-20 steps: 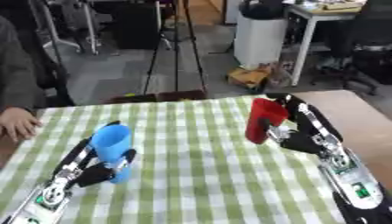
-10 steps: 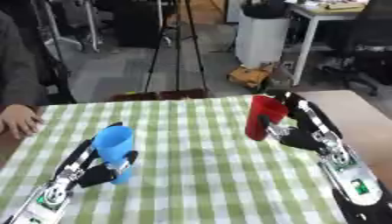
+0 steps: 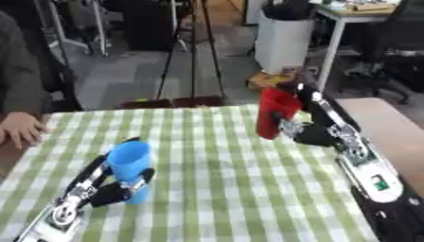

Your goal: Pour the contents of one cup into another cup.

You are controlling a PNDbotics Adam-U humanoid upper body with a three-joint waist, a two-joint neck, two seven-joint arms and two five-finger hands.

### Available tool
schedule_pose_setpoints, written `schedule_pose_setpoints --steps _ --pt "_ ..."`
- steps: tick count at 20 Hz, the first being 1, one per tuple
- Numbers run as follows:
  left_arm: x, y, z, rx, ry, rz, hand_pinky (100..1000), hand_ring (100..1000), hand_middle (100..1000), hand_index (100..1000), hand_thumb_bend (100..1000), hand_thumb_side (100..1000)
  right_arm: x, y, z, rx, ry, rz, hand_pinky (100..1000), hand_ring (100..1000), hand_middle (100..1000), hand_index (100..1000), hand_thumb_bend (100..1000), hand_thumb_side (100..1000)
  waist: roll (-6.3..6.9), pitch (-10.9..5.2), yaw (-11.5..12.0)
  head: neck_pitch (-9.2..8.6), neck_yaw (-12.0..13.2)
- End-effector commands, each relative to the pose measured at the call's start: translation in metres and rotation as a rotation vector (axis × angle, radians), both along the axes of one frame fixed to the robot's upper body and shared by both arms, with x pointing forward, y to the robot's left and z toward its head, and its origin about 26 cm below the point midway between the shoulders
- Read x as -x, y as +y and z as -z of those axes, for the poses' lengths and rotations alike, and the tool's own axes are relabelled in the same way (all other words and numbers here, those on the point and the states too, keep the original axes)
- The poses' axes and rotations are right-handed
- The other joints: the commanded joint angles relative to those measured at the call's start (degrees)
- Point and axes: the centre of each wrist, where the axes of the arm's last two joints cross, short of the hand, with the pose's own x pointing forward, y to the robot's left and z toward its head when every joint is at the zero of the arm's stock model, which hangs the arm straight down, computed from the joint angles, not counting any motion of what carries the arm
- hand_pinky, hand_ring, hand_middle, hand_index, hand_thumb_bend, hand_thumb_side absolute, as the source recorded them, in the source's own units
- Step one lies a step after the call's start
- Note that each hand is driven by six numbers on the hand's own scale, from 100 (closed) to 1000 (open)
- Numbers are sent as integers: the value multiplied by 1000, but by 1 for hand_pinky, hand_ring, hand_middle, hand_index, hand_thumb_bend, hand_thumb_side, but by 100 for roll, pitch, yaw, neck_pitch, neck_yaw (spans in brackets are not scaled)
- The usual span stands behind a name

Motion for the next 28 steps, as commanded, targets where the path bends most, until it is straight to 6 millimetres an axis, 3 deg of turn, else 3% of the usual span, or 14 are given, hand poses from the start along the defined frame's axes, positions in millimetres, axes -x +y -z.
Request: schedule_pose_setpoints --steps 1,28 --pt "-4 -5 -10 -14 -26 25 467 500 557 726 206 538 -6 0 -16 43 -46 -11 673 606 552 846 317 294 12 -84 18 17 -27" --pt "-5 -20 3 -67 -1 89 466 536 585 738 207 547 -21 46 -40 247 -206 -145 665 603 553 831 302 291 -15 -92 168 2 -150"
